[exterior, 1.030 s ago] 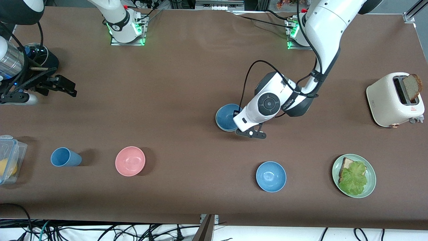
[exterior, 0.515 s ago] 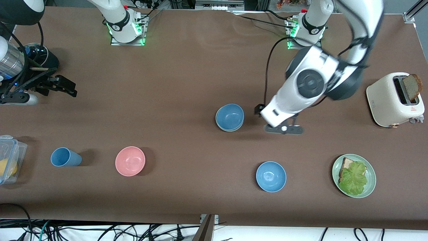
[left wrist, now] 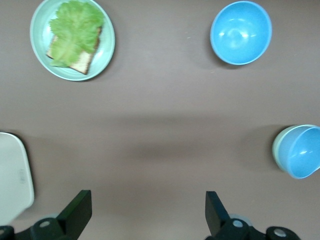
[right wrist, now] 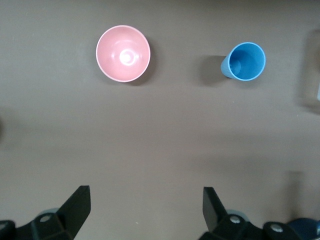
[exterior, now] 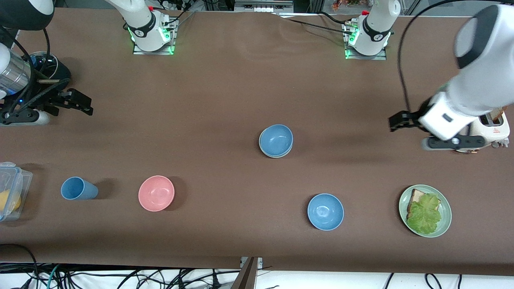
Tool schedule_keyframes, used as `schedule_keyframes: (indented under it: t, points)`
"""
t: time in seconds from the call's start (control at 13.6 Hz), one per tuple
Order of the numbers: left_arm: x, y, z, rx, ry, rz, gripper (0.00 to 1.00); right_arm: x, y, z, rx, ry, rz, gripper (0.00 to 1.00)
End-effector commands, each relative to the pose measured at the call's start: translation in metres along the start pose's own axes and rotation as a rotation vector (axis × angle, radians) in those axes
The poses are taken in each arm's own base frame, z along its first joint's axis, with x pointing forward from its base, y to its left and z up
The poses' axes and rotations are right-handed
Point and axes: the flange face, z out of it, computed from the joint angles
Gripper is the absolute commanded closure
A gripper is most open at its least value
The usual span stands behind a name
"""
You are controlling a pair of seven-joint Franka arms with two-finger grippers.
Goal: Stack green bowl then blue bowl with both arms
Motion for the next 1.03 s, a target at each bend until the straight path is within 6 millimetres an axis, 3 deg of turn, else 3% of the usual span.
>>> schedule_keyframes:
  t: [0.0, 0.07, 0.15, 0.22, 0.44, 0.74, 0.96]
  points:
    - [0.000, -0.022, -0.012, -0.002, 0.010, 0.057, 0.00, -0.004, 0.001, -0.002, 0.005, -0.016, -0.045, 0.01]
    - [-0.012, -0.021, -0.029, 0.018, 0.039, 0.052, 0.00, -0.004, 0.001, -0.003, 0.005, -0.013, -0.045, 0.01]
    - [-0.023, -0.015, -0.027, 0.045, 0.027, 0.060, 0.00, -0.004, 0.001, -0.003, 0.005, -0.012, -0.043, 0.01]
    - [-0.040, -0.018, -0.030, 0.060, 0.028, 0.078, 0.00, -0.004, 0.001, -0.003, 0.005, -0.014, -0.043, 0.01]
    - [-0.066, -0.032, -0.017, 0.054, 0.077, 0.117, 0.00, -0.004, 0.001, -0.003, 0.005, -0.014, -0.042, 0.01]
    - [-0.066, -0.068, -0.016, -0.005, 0.074, 0.043, 0.00, -0.004, -0.001, -0.005, 0.004, -0.010, -0.043, 0.01]
    - [-0.066, -0.065, -0.016, 0.015, 0.069, 0.045, 0.00, -0.004, -0.002, -0.007, 0.005, -0.005, -0.045, 0.01]
